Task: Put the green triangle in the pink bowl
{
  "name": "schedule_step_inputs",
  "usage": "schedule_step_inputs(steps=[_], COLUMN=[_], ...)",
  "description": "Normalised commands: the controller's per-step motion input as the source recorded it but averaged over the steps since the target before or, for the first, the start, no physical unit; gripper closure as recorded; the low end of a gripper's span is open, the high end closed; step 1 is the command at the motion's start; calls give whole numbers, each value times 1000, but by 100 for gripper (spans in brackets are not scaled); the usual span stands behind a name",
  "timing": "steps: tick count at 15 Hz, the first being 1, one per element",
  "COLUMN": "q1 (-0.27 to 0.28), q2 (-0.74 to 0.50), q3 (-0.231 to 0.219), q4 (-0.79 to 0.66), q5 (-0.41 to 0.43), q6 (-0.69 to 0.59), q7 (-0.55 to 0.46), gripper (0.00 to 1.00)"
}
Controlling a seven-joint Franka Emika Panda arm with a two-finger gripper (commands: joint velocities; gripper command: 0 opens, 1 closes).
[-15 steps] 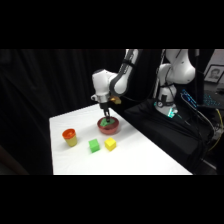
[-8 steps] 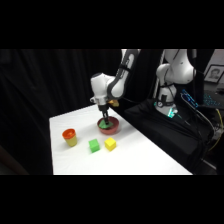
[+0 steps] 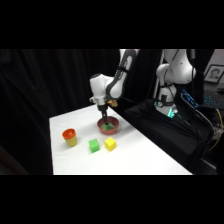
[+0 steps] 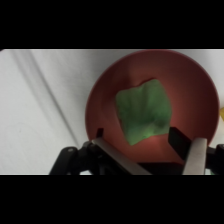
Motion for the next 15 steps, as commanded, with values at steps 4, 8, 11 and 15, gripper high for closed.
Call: schedule_step_inputs(steps=[4,8,11,15], q1=[-29,-56,-71,-65], q2=[-529,-540,-546,-508], q3=[-14,-11,-29,-44], q4=[-285,-228,-187,-142], q5=[-87,-57,-40,-11], q6=[-136,-229,-225,-191], q7=[-14,-64,-97,-123], gripper=[0,0,0,0])
